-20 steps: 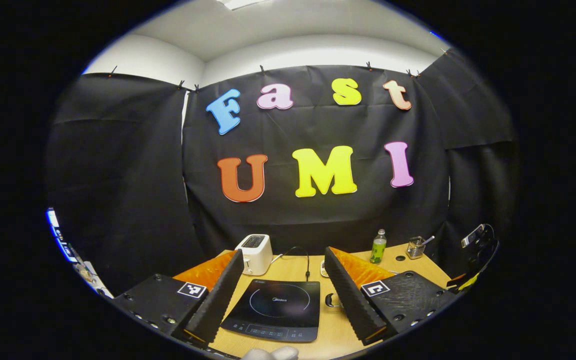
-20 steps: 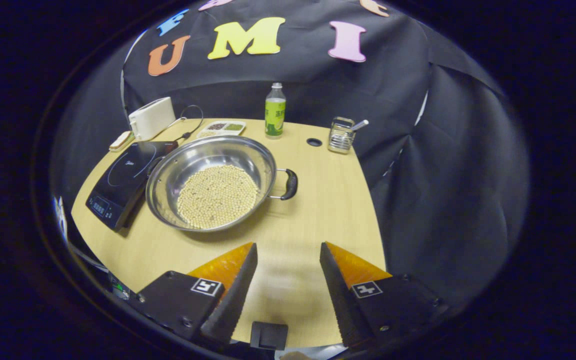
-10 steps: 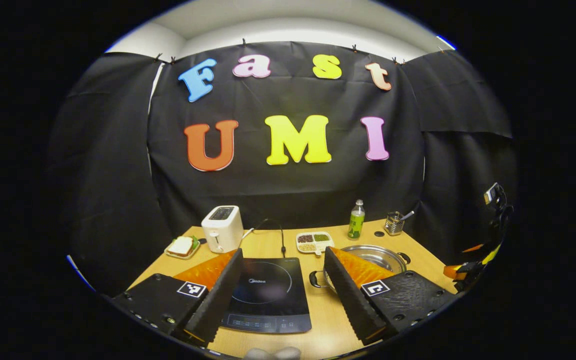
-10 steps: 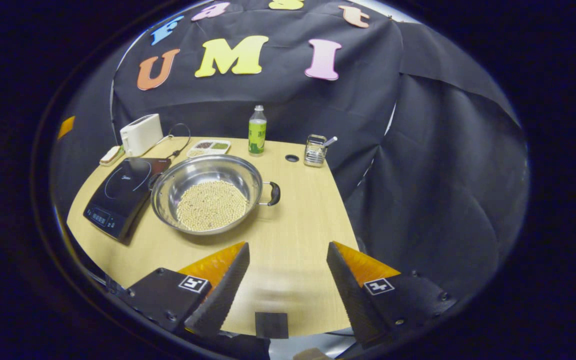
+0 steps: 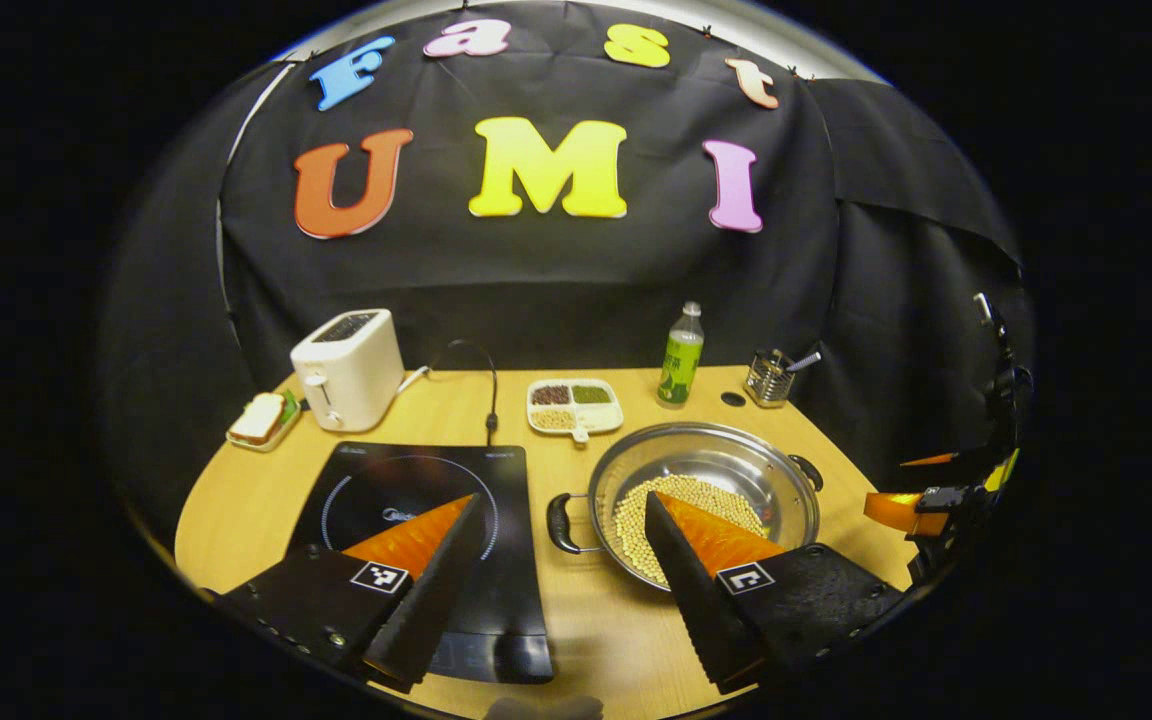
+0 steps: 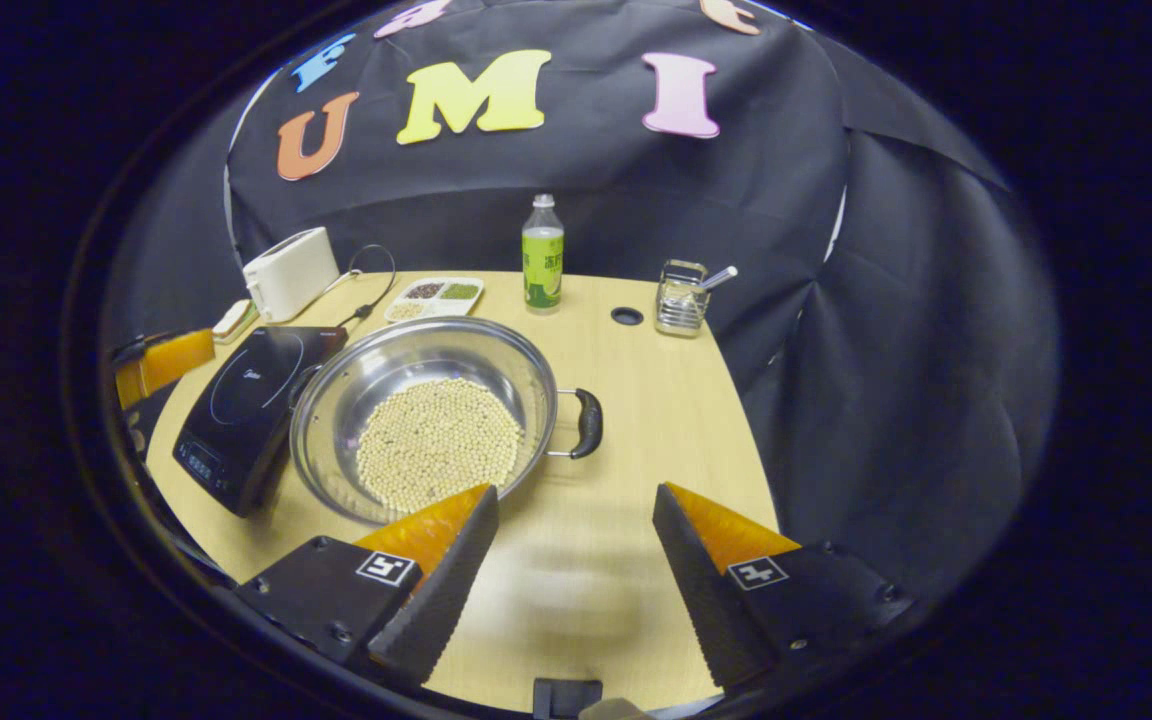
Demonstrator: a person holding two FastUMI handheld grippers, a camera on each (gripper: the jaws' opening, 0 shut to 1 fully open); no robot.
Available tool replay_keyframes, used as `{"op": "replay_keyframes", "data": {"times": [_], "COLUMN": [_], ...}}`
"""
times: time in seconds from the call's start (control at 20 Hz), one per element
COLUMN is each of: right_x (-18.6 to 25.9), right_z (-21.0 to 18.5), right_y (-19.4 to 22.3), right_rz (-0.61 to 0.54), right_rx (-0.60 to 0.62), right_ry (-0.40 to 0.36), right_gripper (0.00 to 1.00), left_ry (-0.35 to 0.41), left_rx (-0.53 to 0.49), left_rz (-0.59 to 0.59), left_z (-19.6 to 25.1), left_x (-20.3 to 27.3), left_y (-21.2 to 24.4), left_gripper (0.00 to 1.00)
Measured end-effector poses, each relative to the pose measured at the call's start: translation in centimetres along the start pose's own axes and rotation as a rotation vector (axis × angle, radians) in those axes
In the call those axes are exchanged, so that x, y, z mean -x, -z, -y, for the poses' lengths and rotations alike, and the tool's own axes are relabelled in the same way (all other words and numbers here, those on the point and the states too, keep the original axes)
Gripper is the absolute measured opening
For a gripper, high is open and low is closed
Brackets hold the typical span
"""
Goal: First push the handle of the pot to place it horizontally, then grasp the pot with both hands and set it on the induction cooktop.
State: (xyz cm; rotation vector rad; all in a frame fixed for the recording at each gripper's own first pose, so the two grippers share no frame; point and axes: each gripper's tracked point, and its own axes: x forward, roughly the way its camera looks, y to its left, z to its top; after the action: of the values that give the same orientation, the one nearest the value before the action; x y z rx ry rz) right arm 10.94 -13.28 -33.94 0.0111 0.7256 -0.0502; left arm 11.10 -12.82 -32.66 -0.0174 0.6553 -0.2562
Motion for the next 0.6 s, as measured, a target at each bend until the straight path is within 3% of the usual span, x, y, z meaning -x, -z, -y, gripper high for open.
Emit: {"op": "replay_keyframes", "data": {"times": [0.3, 0.6], "right_x": [-6.9, -10.6], "right_z": [-0.2, 0.0], "right_y": [-0.6, -0.7], "right_rz": [-0.089, -0.166], "right_rx": [0.028, 0.011], "right_ry": [-0.059, -0.093], "right_gripper": [1.0, 0.99], "left_ry": [-0.013, -0.007], "left_rx": [0.036, 0.035], "left_rz": [-0.189, -0.272], "left_z": [0.0, 0.5], "left_x": [-7.2, -10.6], "left_y": [4.1, 6.0], "left_gripper": [0.96, 0.96]}}
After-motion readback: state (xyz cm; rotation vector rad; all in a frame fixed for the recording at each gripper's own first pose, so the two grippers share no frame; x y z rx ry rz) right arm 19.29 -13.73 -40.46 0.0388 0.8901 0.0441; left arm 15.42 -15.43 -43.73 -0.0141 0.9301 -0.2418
